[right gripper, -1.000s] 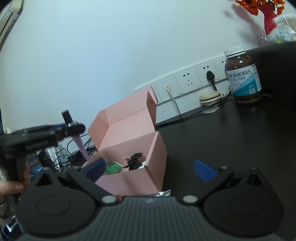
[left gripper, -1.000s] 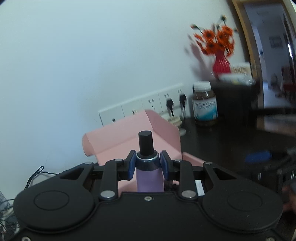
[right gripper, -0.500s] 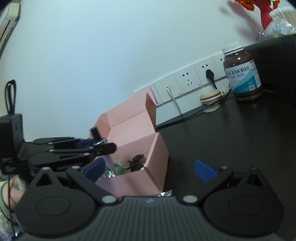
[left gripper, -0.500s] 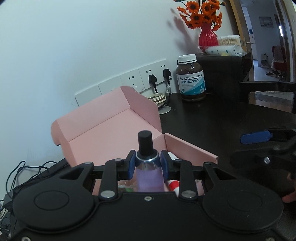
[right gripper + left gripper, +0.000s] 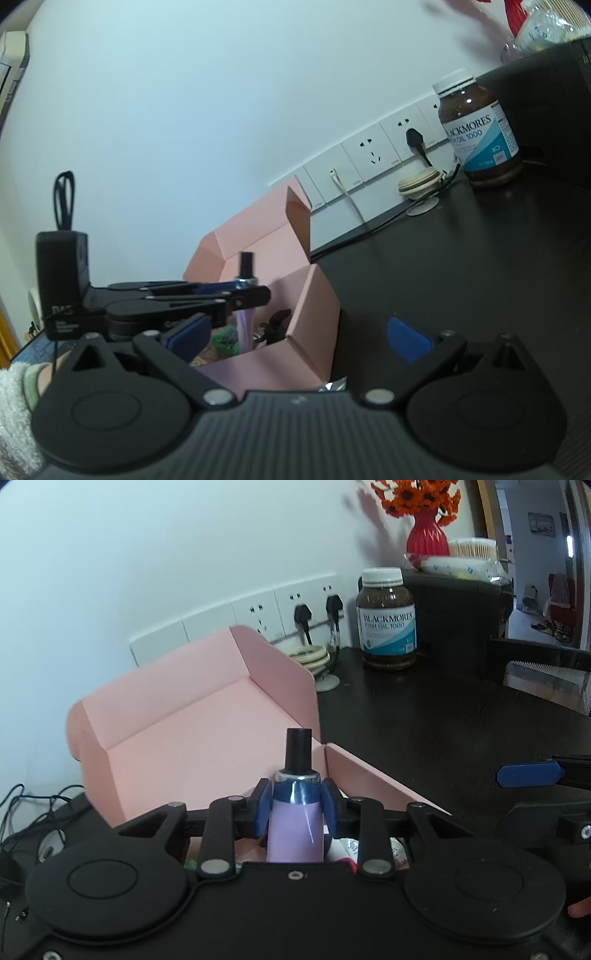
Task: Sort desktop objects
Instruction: 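Lower the lavender tube into the pink box with the left gripper, then open the left gripper to release the lavender tube in the box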
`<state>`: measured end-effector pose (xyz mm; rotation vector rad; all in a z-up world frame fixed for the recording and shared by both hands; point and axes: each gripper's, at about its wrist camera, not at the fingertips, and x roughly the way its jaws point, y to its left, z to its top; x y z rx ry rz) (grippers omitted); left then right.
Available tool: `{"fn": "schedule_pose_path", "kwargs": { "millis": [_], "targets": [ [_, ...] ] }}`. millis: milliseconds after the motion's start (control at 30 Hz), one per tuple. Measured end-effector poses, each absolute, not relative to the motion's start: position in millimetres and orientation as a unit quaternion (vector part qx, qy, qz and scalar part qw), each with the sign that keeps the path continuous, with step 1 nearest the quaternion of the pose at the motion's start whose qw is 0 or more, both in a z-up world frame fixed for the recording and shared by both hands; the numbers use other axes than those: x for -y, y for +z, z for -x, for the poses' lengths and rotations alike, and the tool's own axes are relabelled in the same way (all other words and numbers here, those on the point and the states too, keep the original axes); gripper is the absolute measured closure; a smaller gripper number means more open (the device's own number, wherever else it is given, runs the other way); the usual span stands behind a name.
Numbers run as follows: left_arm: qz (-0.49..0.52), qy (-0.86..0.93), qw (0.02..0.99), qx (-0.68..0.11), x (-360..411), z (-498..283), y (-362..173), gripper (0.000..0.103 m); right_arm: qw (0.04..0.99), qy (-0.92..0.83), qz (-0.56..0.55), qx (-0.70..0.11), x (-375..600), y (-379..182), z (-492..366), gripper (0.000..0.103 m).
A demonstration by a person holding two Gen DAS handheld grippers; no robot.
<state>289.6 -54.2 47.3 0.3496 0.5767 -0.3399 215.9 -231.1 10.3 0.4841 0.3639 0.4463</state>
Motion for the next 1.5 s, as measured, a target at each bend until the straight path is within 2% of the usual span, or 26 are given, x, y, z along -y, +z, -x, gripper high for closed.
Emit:
{"fn": "schedule_pose_path", "kwargs": {
  "millis": [300,667,733,800,867,1067,1133,1200,1233,1500],
  "targets": [
    [-0.157,-0.161,0.919,-0.324,54.4,-304.1,31.1,0.072,0.929,0.223,-0.236,-0.179,232.0,10.3,-217.3,0.001],
    [-0.155,-0.153,0.919,-0.328,54.2,-308.2,29.2,0.071,0.927,0.223,-0.24,-0.185,232.7,9.1,-219.8,0.001],
    [-0.155,-0.15,0.922,-0.322,54.0,-306.7,31.4,0.059,0.927,0.222,-0.239,-0.184,232.9,9.1,-219.3,0.001],
    [-0.151,-0.145,0.929,-0.307,51.2,-302.7,35.9,0.031,0.927,0.222,-0.24,-0.184,233.0,9.1,-219.1,0.001],
    [-0.143,-0.146,0.935,-0.289,47.8,-299.1,42.4,0.025,0.927,0.221,-0.24,-0.185,232.9,9.0,-219.3,0.001],
    [-0.142,-0.155,0.936,-0.281,48.2,-292.0,53.6,0.038,0.927,0.221,-0.239,-0.186,233.3,9.1,-219.5,0.001],
    [-0.143,-0.157,0.935,-0.285,50.4,-292.4,53.3,0.051,0.927,0.22,-0.241,-0.187,233.6,9.0,-219.7,0.001],
    [-0.137,-0.163,0.933,-0.29,50.9,-293.2,53.1,0.078,0.926,0.22,-0.242,-0.188,233.7,8.8,-220.0,0.001],
    [-0.137,-0.168,0.932,-0.291,51.9,-293.3,52.2,0.082,0.926,0.219,-0.242,-0.188,233.9,8.7,-220.0,0.001],
    [-0.149,-0.177,0.922,-0.31,57.1,-298.4,39.3,0.083,0.926,0.219,-0.245,-0.188,234.5,8.5,-220.4,0.001]
  ]
}}
